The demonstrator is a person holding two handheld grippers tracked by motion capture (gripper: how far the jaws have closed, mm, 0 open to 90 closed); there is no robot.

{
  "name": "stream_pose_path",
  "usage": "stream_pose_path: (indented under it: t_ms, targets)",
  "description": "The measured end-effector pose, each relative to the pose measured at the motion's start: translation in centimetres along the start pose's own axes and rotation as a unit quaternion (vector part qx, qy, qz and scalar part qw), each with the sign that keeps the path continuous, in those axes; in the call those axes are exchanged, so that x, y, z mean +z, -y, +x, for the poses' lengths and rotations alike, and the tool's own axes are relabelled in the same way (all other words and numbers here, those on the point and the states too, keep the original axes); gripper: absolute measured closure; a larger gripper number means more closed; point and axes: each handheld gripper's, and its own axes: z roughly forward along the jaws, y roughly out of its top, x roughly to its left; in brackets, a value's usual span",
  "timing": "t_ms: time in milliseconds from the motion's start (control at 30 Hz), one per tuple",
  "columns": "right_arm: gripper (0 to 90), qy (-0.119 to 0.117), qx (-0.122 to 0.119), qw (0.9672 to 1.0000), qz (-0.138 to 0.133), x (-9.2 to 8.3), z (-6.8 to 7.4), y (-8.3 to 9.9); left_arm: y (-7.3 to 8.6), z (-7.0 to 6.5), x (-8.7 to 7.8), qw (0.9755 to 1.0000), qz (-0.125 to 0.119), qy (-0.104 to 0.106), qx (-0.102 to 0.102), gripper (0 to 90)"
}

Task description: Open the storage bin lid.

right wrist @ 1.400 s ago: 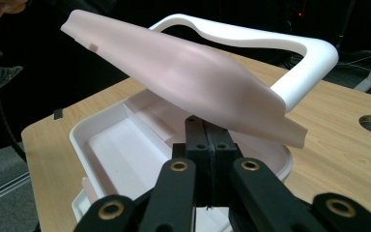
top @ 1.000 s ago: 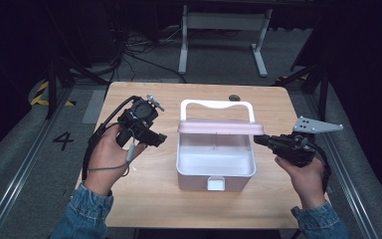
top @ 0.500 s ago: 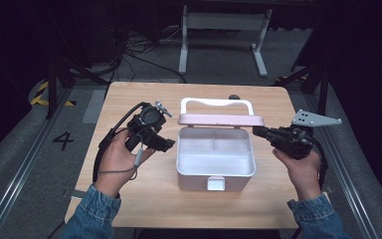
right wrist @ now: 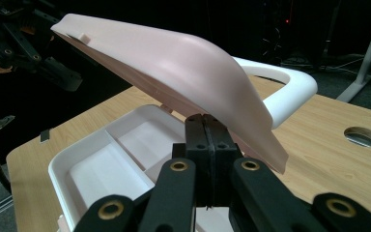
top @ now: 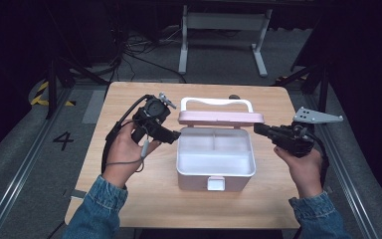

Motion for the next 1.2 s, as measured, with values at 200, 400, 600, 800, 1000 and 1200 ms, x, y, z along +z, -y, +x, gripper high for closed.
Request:
stream_pose_path:
  t_ms: [200,400,600,800,1000,1200]
  targets:
    - [89.9,0.005,-0.01,0.9999,0.002,0.1,0.4,-0.3,-0.9,-0.6,-0.4,0.9997,-0.016,-0.007,0.014,31.6]
    - [90.0,0.005,-0.007,1.0,0.002,0.2,0.5,-0.4,-2.1,-0.8,-0.7,0.9992,-0.033,-0.008,0.019,32.5]
    - [89.9,0.007,-0.009,0.9999,0.003,0.1,0.5,-0.4,-3.0,-0.9,-0.5,0.9988,-0.035,-0.016,0.029,35.4]
    - [88.7,0.009,-0.008,0.9999,0.002,-0.2,0.6,-0.5,-3.6,-1.1,-0.3,0.998,-0.043,-0.022,0.04,47.3]
    - [85.6,0.025,-0.038,0.9989,0.009,-0.9,1.5,-0.1,-4.0,-0.9,-0.2,0.9975,-0.048,-0.036,0.038,56.9]
    - [83.8,0.04,-0.039,0.9984,0.01,-2.3,1.6,0.6,-4.5,-0.5,-0.2,0.9976,-0.047,-0.037,0.035,61.6]
